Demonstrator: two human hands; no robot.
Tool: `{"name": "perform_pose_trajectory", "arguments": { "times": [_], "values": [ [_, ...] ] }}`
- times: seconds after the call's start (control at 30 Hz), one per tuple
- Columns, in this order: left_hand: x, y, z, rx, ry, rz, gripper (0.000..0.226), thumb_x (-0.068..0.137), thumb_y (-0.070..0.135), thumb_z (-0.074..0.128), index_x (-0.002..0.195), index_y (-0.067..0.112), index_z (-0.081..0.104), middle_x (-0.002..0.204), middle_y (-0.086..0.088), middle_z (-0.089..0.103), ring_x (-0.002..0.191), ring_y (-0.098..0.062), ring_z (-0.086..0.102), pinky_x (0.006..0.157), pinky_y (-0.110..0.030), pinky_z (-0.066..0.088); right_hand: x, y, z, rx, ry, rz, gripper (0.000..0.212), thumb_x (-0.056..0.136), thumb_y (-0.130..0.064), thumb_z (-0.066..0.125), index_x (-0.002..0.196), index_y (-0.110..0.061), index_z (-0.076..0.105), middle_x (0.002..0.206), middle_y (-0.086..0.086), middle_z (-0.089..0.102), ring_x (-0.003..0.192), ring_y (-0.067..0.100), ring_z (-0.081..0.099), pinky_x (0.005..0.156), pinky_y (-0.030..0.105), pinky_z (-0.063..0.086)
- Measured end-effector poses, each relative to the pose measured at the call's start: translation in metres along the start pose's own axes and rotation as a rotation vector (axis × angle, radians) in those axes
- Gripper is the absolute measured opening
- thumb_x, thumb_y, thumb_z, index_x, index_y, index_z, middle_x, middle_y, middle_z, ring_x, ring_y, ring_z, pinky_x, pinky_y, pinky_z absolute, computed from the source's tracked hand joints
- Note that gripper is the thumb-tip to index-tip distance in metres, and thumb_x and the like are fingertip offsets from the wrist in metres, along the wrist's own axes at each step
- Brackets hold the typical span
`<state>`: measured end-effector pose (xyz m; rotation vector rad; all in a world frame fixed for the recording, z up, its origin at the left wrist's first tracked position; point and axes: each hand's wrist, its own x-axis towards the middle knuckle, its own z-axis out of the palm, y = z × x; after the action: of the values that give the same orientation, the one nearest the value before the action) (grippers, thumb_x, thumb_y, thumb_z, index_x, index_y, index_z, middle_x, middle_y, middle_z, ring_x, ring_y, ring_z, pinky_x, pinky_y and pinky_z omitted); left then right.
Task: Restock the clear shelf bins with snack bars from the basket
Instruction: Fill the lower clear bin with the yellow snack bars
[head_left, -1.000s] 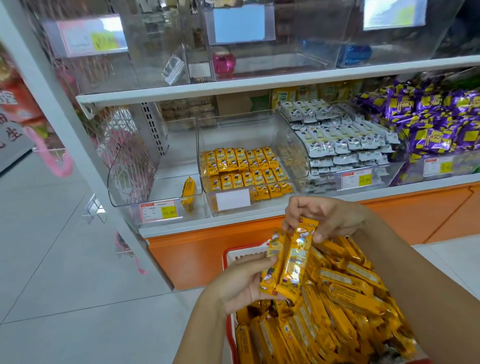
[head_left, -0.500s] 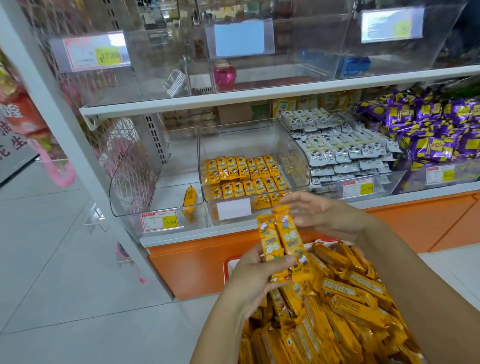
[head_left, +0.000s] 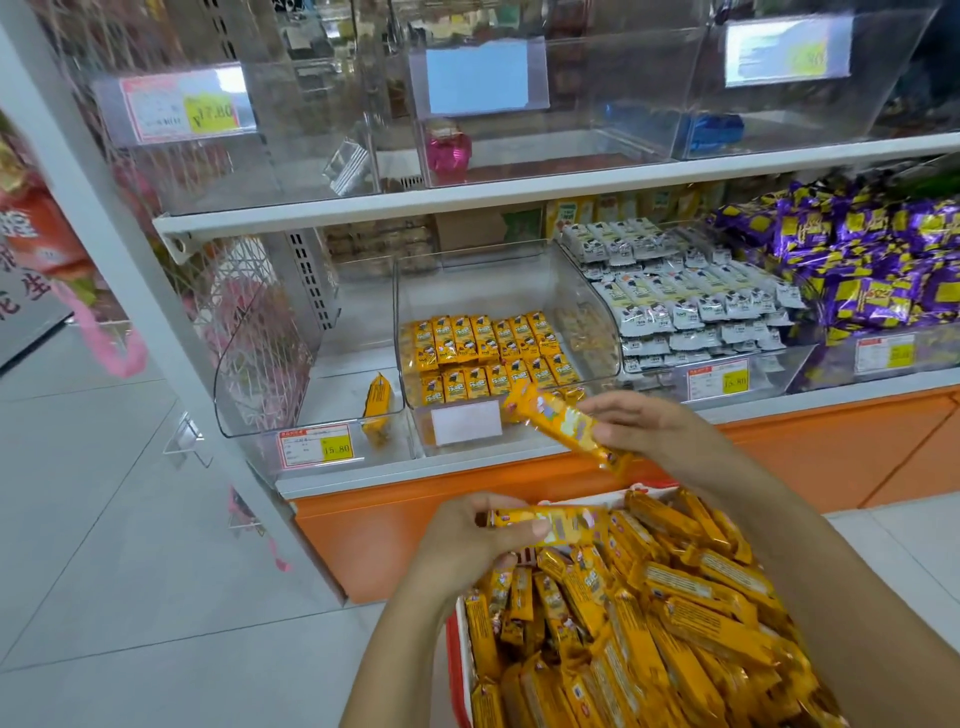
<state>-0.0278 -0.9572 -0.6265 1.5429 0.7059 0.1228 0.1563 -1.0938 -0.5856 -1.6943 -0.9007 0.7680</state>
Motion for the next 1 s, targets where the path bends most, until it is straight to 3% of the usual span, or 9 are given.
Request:
{"name": "perform_pose_trajectory", "arguments": {
  "times": [0.13, 0.33, 0.43, 0.5, 0.57, 0.67, 0.73, 0.87, 1.0],
  "values": [
    [0.004, 0.008, -0.002, -0.249, -0.025, 0.019, 0.034, 0.068, 0.024, 0.076, 0.100, 0.014, 0.070, 0.094, -0.003, 0.074, 0.084, -0.012, 0.071, 0.071, -0.022, 0.055, 0.004, -0.002, 0.009, -0.108, -0.208, -0.009, 0.026, 0.092, -0.012, 0.059, 0.116, -0.022, 0.065, 0.113, 0.007, 0.066, 0.104, 0.013, 0.064, 0.085, 0.018, 0.050],
    [0.012, 0.025, -0.001, -0.465, 0.122, 0.038, 0.025, 0.074, 0.018, 0.073, 0.096, 0.005, 0.069, 0.090, -0.014, 0.074, 0.079, -0.021, 0.072, 0.062, -0.024, 0.057, 0.011, -0.002, 0.014, -0.102, -0.176, -0.034, 0.031, 0.095, -0.008, 0.055, 0.119, -0.026, 0.062, 0.109, 0.006, 0.066, 0.100, 0.019, 0.064, 0.086, 0.034, 0.053],
    [0.021, 0.036, 0.000, -0.389, 0.179, 0.080, 0.027, 0.074, 0.026, 0.074, 0.095, 0.010, 0.071, 0.090, -0.011, 0.074, 0.084, -0.023, 0.072, 0.066, -0.027, 0.057, 0.011, -0.009, 0.019, -0.257, -0.087, -0.101, 0.035, 0.087, -0.036, 0.064, 0.121, -0.040, 0.058, 0.119, -0.015, 0.061, 0.110, 0.002, 0.056, 0.097, 0.034, 0.049],
    [0.028, 0.047, -0.002, -0.358, 0.225, 0.110, 0.022, 0.076, 0.025, 0.074, 0.094, 0.014, 0.070, 0.088, -0.007, 0.075, 0.084, -0.023, 0.072, 0.067, -0.029, 0.058, 0.010, -0.021, 0.024, -0.404, -0.049, -0.135, 0.065, 0.072, -0.052, 0.070, 0.133, -0.043, 0.047, 0.133, -0.023, 0.048, 0.120, -0.005, 0.045, 0.103, 0.028, 0.042],
    [0.036, 0.060, -0.004, -0.352, 0.243, 0.127, 0.027, 0.078, 0.023, 0.074, 0.101, 0.011, 0.067, 0.090, -0.008, 0.075, 0.081, -0.021, 0.072, 0.066, -0.029, 0.059, 0.013, -0.028, 0.032, -0.605, 0.020, -0.184, 0.084, 0.071, -0.053, 0.074, 0.143, -0.038, 0.034, 0.138, -0.022, 0.036, 0.123, -0.002, 0.037, 0.103, 0.023, 0.035],
    [0.048, 0.077, -0.003, -0.298, 0.226, 0.127, 0.058, 0.074, 0.026, 0.079, 0.125, 0.006, 0.057, 0.094, -0.010, 0.074, 0.078, -0.021, 0.073, 0.067, -0.028, 0.059, 0.027, -0.033, 0.038, -0.746, 0.220, -0.311, 0.077, 0.079, -0.042, 0.073, 0.144, -0.029, 0.035, 0.123, -0.016, 0.035, 0.118, 0.004, 0.035, 0.095, 0.017, 0.030],
    [0.058, 0.088, -0.010, -0.202, 0.238, 0.193, 0.049, 0.074, 0.027, 0.079, 0.116, 0.008, 0.063, 0.090, -0.007, 0.074, 0.079, -0.021, 0.071, 0.069, -0.028, 0.059, 0.042, -0.037, 0.033, -0.755, 0.288, -0.295, 0.074, 0.079, -0.037, 0.073, 0.143, -0.026, 0.039, 0.121, -0.009, 0.040, 0.117, 0.010, 0.037, 0.092, 0.020, 0.032],
    [0.080, 0.105, -0.050, 0.190, 0.639, 0.324, 0.038, 0.079, 0.042, 0.072, 0.103, 0.013, 0.068, 0.096, -0.001, 0.071, 0.091, -0.016, 0.065, 0.082, -0.029, 0.051, 0.096, -0.050, 0.019, -0.796, 0.400, -0.179, 0.070, 0.078, -0.033, 0.070, 0.140, -0.021, 0.039, 0.125, 0.011, 0.048, 0.120, 0.029, 0.043, 0.092, 0.036, 0.039],
    [0.087, 0.098, -0.069, 0.375, 0.846, 0.363, 0.036, 0.086, 0.016, 0.064, 0.121, 0.007, 0.062, 0.110, -0.008, 0.068, 0.102, -0.025, 0.062, 0.077, -0.025, 0.043, 0.178, -0.045, 0.010, -0.892, 0.361, 0.068, 0.064, 0.084, -0.040, 0.067, 0.139, -0.023, 0.039, 0.128, 0.017, 0.051, 0.119, 0.034, 0.047, 0.087, 0.037, 0.045]
  ]
}}
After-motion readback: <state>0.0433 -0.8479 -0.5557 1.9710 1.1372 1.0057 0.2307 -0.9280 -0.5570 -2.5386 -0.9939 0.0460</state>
